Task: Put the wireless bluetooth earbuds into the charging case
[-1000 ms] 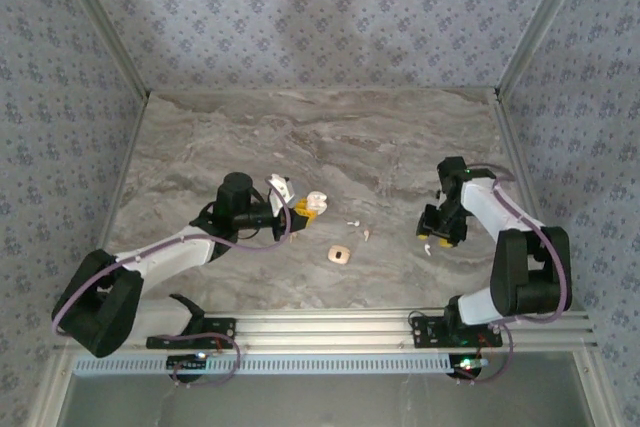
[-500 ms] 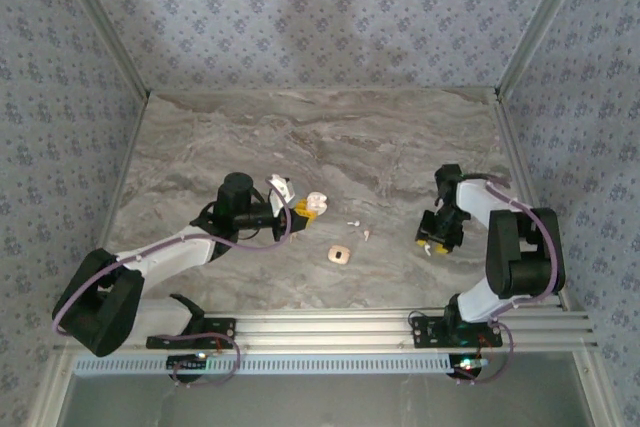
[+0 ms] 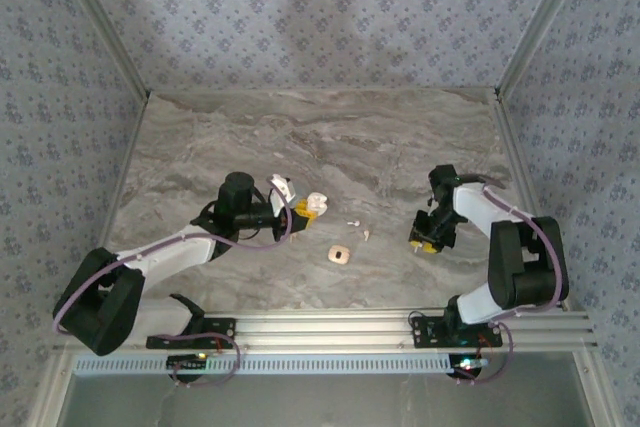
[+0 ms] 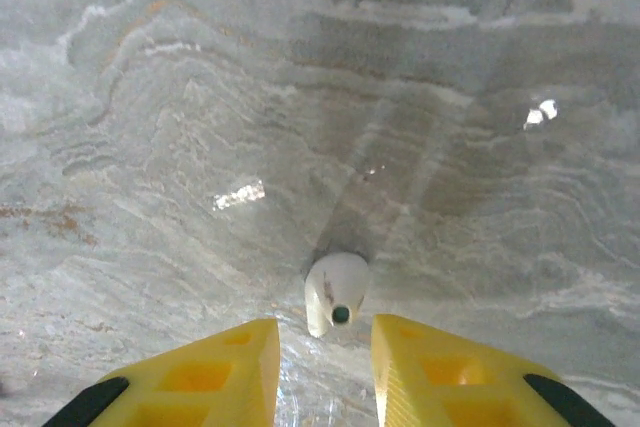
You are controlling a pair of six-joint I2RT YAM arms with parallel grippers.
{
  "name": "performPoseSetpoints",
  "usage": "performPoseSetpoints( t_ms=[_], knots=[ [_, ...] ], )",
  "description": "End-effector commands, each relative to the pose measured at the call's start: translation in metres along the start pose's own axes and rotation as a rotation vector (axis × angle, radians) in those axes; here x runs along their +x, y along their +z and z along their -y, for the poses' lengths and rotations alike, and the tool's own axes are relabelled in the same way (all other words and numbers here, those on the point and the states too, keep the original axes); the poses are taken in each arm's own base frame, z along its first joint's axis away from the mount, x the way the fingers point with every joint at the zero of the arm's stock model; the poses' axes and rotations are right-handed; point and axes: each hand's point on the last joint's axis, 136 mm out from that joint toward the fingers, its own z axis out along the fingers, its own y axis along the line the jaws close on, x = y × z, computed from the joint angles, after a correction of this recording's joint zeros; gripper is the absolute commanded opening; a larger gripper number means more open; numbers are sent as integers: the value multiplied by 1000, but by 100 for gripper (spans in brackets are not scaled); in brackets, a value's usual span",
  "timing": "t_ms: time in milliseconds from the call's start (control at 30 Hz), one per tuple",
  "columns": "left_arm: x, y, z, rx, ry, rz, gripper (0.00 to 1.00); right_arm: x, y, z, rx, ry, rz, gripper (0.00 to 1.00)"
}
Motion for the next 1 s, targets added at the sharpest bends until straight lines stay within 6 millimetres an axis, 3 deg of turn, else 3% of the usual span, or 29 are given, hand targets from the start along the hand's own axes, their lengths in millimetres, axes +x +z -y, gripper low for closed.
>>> performPoseSetpoints(
  t_ms=[0,167,400,967],
  knots=[
    [-18,-1,-1,16,28,30,14,4,-17,8,74,-11,-6,36],
    [-18,-2,1,15,33,28,14,3,-28,10,103,-28,-14,37],
    [-20,-3,1,12,37,27,14,-10,-15,1,78,-47,-18,34],
    [-21,-3,-2,2,37,21,14,-17,9,-3,76,-71,-55,30]
  ],
)
